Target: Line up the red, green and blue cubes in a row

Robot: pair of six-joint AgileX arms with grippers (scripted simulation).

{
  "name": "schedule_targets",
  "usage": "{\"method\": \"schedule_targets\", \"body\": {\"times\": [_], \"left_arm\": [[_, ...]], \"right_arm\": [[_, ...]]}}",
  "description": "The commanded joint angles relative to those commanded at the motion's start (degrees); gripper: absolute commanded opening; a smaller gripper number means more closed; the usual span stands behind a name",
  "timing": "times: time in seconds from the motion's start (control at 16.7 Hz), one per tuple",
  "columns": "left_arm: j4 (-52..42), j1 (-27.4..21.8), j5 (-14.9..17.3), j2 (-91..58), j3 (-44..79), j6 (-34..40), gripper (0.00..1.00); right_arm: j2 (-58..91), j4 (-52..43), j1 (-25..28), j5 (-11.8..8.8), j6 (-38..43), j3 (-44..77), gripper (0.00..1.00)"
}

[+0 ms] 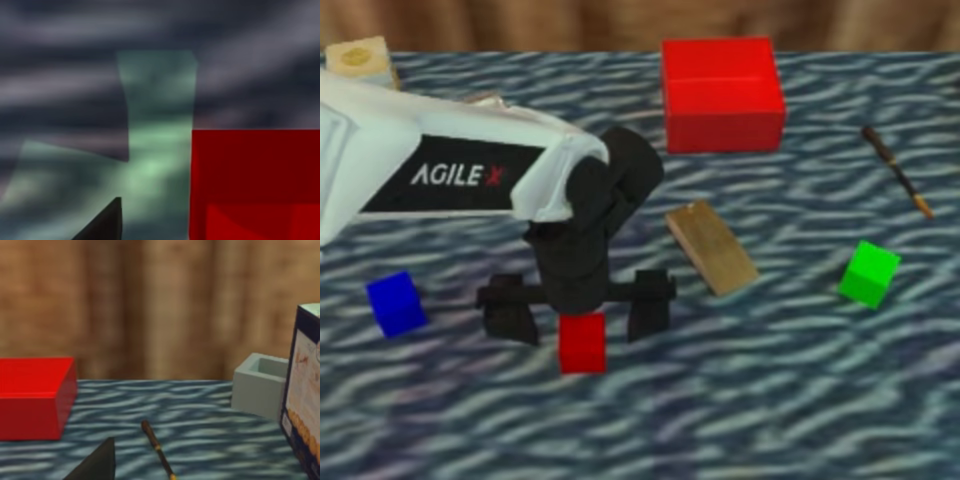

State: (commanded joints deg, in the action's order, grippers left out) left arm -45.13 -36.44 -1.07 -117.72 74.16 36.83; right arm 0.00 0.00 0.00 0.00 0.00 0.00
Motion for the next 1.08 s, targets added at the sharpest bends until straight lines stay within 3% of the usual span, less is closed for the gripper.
{"method": "schedule_targets", "body": {"times": [0.24,0.66,1.08], "left_arm": [[-1.00,-0.09,-0.01,0.39,0.78,-0.05,1.00],[-13.96,0.82,-0.05,5.93,7.90,0.41,1.00],[-13.22,1.38,-0.12,7.76,6.44,0.29,1.00]], "right_arm": [[0.00,0.00,0.00,0.00,0.00,0.00,1.00],[0.00,0.00,0.00,0.00,0.00,0.00,1.00],[1.75,-1.17,0.37,-0.08,-0.86,1.70,1.00]]}}
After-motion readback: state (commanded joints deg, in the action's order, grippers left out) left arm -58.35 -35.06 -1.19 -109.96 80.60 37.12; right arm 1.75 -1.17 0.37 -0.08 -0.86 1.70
